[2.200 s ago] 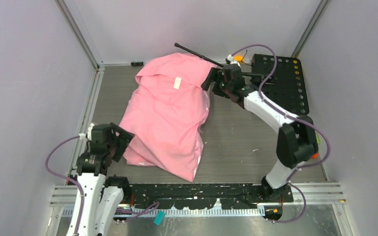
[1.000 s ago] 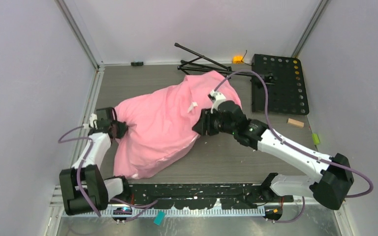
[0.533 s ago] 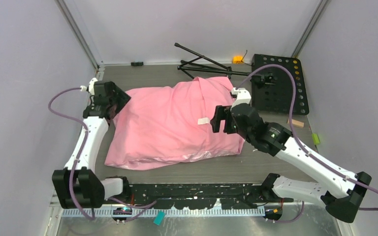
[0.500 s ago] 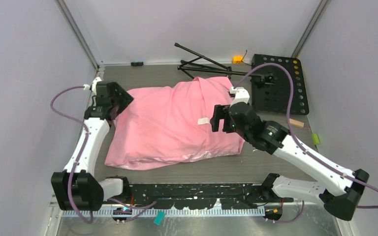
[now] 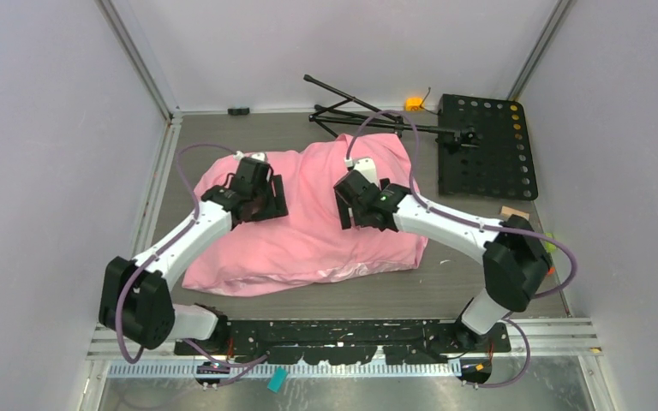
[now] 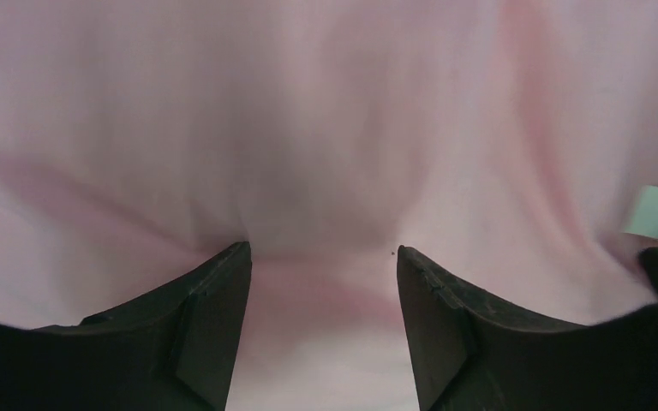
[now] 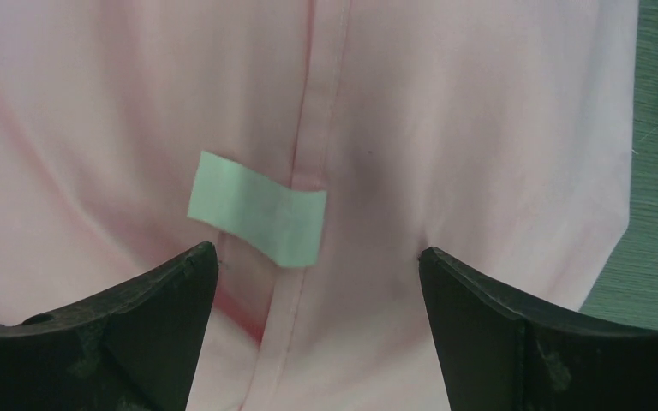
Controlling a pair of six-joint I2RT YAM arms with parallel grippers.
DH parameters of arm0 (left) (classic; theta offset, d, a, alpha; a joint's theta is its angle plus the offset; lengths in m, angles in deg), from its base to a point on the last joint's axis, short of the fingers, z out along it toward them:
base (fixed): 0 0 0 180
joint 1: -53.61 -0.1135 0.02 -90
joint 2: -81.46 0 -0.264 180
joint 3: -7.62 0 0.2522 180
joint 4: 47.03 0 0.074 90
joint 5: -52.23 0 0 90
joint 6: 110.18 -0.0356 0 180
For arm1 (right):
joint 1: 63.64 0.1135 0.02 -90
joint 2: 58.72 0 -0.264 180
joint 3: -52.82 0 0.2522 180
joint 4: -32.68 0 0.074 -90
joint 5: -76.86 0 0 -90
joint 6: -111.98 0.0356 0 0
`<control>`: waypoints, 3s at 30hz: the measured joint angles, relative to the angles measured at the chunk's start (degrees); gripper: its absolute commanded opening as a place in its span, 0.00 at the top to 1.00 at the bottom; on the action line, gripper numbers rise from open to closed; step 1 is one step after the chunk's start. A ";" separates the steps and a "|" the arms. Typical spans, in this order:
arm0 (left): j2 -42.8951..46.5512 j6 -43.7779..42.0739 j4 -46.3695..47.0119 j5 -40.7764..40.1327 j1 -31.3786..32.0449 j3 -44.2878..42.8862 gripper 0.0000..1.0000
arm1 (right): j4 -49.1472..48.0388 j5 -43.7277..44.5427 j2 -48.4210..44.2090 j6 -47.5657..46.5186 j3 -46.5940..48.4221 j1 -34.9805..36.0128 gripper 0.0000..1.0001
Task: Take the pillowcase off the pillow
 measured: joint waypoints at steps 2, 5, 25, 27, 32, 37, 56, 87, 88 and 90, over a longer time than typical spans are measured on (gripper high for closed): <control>-2.12 -0.11 -0.28 -2.03 -0.35 2.10 0.48 | -0.37 0.31 2.34 0.07 0.28 -0.79 0.12; -2.95 1.79 -0.09 -3.43 -3.13 6.08 0.66 | -0.50 0.61 3.96 0.70 -0.46 -3.85 0.15; 4.55 6.69 -1.75 -14.75 -11.26 9.97 0.63 | -4.81 -4.11 -9.14 2.78 -11.93 -19.19 0.78; 6.99 4.70 -1.81 -12.41 -10.08 9.88 0.56 | -5.81 -7.23 -10.25 2.56 -12.57 -19.39 0.92; 8.85 1.90 -2.49 -8.55 -1.11 5.20 0.50 | -7.32 -12.44 -11.32 2.56 -12.72 -19.52 1.00; 6.43 1.55 -2.47 -8.76 9.79 -1.53 0.46 | -9.03 -17.73 -11.91 1.92 -14.40 -19.71 1.00; -7.87 7.52 5.77 -11.37 20.31 -6.19 0.01 | -11.72 -24.87 -21.31 1.86 -20.39 -19.78 1.00; -14.58 6.16 -12.15 -22.14 7.10 -10.75 0.24 | -13.07 -17.42 -33.05 7.74 -27.89 -19.52 1.00; -13.49 6.12 -12.33 -22.16 6.69 -10.08 0.25 | -13.31 -17.81 -33.00 7.80 -27.87 -19.37 1.00; -11.56 5.27 -12.59 -21.88 7.26 -9.81 0.24 | -13.60 -18.84 -32.57 7.76 -27.87 -19.30 1.00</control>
